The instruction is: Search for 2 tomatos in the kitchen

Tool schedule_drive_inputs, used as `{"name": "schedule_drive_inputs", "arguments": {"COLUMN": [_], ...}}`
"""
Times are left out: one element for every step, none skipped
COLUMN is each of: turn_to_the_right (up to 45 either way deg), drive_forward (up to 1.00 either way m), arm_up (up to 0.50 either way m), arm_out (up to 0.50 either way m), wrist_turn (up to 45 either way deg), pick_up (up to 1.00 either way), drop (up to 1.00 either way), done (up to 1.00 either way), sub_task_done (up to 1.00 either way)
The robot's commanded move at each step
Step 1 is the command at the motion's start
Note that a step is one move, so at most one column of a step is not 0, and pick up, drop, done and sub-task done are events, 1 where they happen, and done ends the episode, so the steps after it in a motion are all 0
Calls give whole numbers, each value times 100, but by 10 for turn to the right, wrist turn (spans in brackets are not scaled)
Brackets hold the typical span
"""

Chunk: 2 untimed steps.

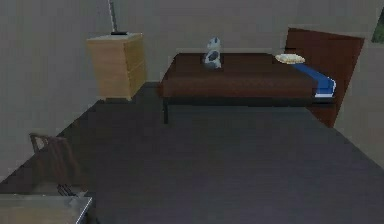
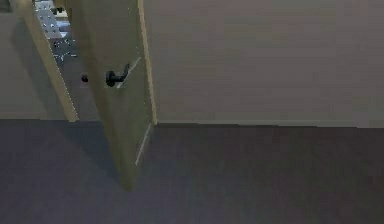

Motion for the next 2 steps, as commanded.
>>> {"name": "schedule_drive_inputs", "arguments": {"turn_to_the_right": [450, 450], "drive_forward": [0, 0], "arm_up": [0, 0], "arm_out": [0, 0], "wrist_turn": [0, 0], "pick_up": [0, 0], "drop": [0, 0], "done": [0, 0], "sub_task_done": [0, 0]}}
